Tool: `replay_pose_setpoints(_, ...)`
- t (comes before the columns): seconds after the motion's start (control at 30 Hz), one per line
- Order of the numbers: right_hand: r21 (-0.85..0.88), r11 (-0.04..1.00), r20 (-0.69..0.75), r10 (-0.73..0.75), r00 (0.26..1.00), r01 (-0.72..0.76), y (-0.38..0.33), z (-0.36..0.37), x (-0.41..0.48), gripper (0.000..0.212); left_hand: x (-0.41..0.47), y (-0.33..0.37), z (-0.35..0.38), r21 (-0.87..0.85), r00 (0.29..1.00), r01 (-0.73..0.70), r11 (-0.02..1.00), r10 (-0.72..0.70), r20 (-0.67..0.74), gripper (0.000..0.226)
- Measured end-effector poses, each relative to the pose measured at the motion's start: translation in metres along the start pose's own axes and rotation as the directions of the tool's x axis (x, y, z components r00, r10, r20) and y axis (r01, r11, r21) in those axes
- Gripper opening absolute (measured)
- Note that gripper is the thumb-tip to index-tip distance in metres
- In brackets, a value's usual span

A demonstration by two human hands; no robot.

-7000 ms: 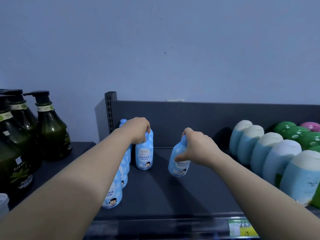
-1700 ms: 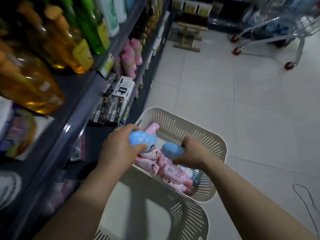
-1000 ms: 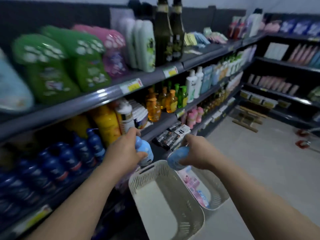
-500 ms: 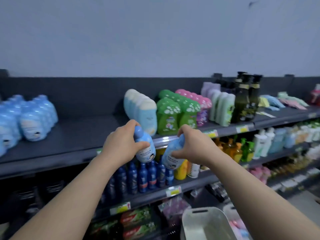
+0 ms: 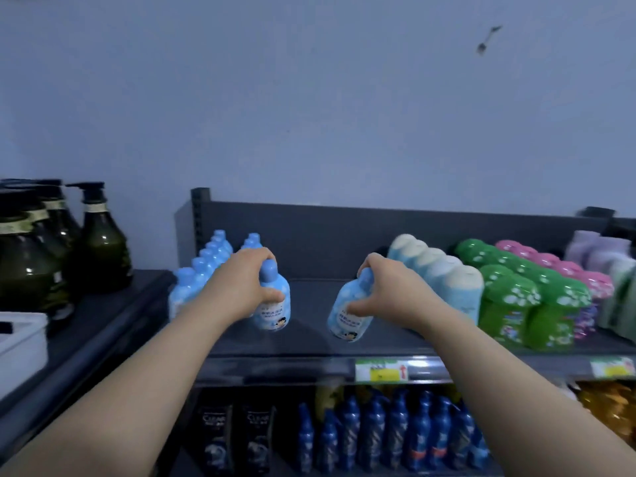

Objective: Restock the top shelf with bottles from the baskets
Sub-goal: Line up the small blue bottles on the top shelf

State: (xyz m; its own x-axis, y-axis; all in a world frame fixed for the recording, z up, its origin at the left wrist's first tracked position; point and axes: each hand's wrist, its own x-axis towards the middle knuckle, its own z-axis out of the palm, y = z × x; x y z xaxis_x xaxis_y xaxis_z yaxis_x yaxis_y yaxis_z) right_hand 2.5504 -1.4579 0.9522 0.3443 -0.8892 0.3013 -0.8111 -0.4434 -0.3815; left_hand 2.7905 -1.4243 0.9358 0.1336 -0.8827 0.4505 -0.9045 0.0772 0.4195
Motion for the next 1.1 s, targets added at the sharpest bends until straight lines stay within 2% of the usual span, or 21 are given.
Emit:
replay_pose_setpoints(0.13, 0.025, 1.0, 0.028, 0.015, 0.999, -0.016, -0.021, 0.023, 0.033, 0.041, 0.022, -0.035, -0.007, 0.174, 0.998, 0.016, 0.985, -0.027, 0.061, 0.034)
replay_pose_setpoints(0.4, 0.001, 0.997, 0.084, 0.075, 0.994, -0.075, -0.031, 0.056, 0.067, 0.042, 0.055, -0.066, 0.01, 0.197, 0.971, -0.01, 0.98, -0.037, 0.238, 0.04)
replay_pose_setpoints(0.53, -0.023, 0.996, 0.104, 0.084, 0.991, -0.082, -0.032, 0.062, 0.073, 0.042, 0.064, -0.071, 0.012, 0.247, 0.967, -0.021, 0.969, -0.043, 0.252, 0.038)
replay_pose_setpoints(0.67, -0.032, 0.997, 0.112, 0.075, 0.991, -0.072, -0.037, 0.066, 0.077, 0.042, 0.071, -0.077, 0.01, 0.283, 0.953, 0.033, 0.959, -0.115, 0.281, 0.04)
replay_pose_setpoints(0.9, -0.05, 0.998, 0.162, 0.046, 0.986, -0.039, -0.053, 0.076, 0.077, 0.043, 0.067, -0.074, 0.005, 0.312, 0.949, 0.009, 0.95, -0.107, 0.298, 0.035)
replay_pose_setpoints(1.0, -0.068, 0.998, 0.173, 0.018, 0.985, -0.006, -0.065, 0.08, 0.076, 0.044, 0.06, -0.075, -0.003, 0.301, 0.966, -0.075, 0.951, -0.006, 0.258, 0.025)
replay_pose_setpoints(1.1, -0.07, 0.997, 0.188, -0.024, 0.982, 0.038, -0.083, 0.087, 0.074, 0.043, 0.051, -0.079, -0.016, 0.312, 0.98, -0.178, 0.933, 0.139, 0.141, 0.009)
